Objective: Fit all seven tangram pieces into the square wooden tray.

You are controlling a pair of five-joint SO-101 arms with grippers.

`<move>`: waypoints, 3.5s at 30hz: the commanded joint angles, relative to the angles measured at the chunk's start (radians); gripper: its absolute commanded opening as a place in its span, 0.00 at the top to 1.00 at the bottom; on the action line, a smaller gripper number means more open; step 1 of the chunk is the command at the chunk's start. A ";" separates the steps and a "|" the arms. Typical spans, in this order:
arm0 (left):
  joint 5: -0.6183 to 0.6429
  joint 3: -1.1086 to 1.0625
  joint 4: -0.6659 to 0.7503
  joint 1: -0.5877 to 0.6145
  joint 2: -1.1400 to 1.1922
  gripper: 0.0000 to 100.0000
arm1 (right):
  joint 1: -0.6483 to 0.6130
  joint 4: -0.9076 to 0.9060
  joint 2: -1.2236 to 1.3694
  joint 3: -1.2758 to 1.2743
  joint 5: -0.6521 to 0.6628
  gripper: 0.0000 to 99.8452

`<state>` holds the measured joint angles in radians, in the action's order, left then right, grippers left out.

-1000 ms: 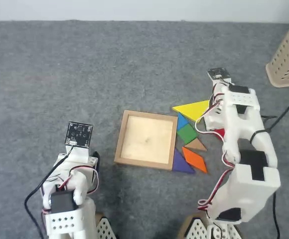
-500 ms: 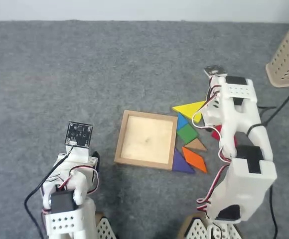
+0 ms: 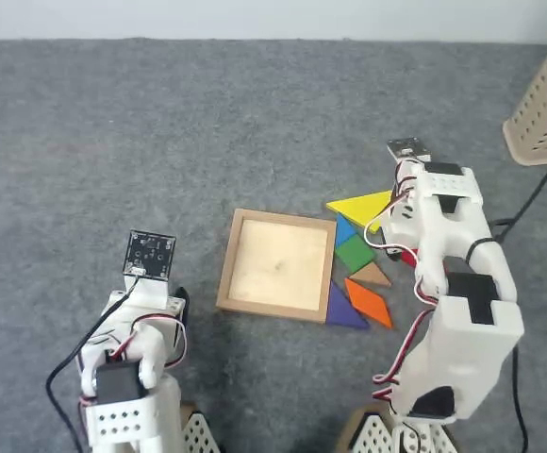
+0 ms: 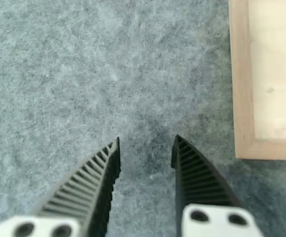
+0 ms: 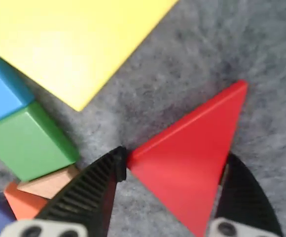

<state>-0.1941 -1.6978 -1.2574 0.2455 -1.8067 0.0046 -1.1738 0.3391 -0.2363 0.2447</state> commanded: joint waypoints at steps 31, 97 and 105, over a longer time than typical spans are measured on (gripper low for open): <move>-0.002 0.012 -0.006 -0.002 -0.018 0.83 | -0.463 -0.041 -0.404 -0.018 0.117 0.84; -0.002 0.012 -0.006 -0.002 -0.018 0.83 | -0.490 0.340 -0.079 -0.054 0.054 0.99; -0.002 0.012 -0.006 -0.002 -0.018 0.83 | -0.484 0.213 -0.275 -0.052 0.051 0.99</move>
<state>-0.1941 -1.6978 -1.2574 0.2455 -1.8067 -0.5048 -0.8991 0.2071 -0.3191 0.3076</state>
